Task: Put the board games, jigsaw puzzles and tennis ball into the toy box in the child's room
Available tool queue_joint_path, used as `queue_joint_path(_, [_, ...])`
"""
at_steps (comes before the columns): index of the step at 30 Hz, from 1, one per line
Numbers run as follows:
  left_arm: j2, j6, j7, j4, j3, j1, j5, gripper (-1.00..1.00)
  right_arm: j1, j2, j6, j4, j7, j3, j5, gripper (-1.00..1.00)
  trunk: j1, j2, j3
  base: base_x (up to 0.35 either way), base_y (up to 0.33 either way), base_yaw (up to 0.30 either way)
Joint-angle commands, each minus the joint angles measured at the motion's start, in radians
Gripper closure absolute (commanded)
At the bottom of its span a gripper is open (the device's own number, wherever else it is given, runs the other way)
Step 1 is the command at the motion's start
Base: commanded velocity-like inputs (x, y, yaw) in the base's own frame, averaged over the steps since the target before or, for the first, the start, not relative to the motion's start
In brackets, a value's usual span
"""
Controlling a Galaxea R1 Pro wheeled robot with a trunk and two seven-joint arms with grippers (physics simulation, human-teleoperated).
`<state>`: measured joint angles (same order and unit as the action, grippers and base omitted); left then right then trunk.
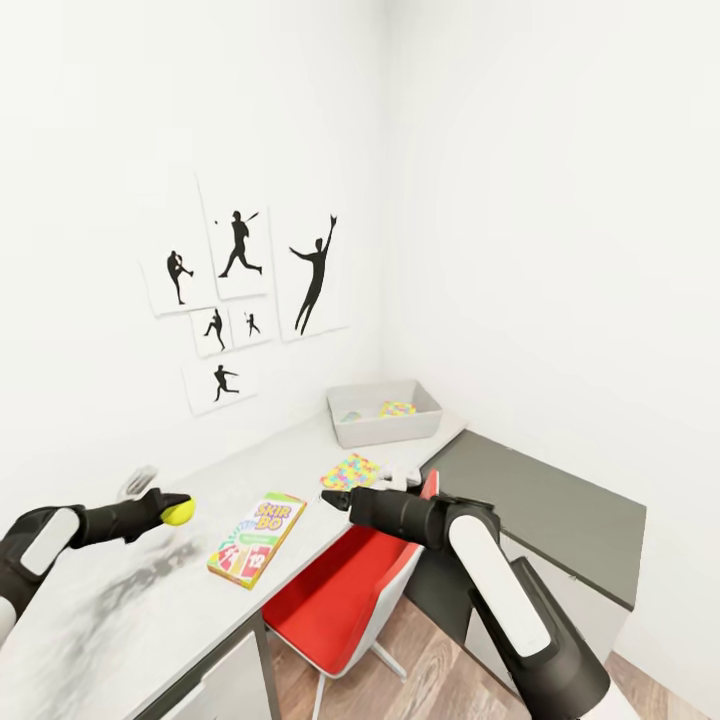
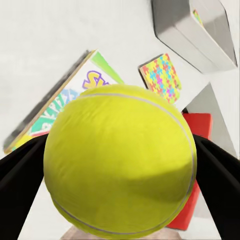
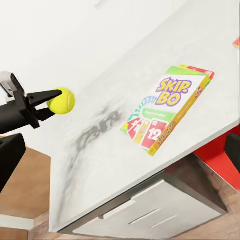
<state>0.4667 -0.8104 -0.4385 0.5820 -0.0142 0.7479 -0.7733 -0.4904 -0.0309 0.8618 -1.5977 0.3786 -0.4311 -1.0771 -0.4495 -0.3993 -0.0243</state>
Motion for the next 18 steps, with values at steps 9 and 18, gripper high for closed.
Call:
queue_joint_path(9, [0.012, -0.003, -0.076, -0.003, -0.001, -0.002, 0.004, 1.0, 0.001, 0.063, -0.093, 0.006, -0.134, 0.034, -0.011, -1.0, 0.0, -0.001, -0.014, 0.0, 0.0, 0.0])
queue_joint_path(18, [0.02, -0.003, -0.116, -0.009, -0.002, -0.002, 0.005, 1.0, 0.001, 0.153, -0.186, 0.02, -0.361, 0.036, -0.017, -1.0, 0.0, -0.001, -0.029, 0.0, 0.0, 0.0])
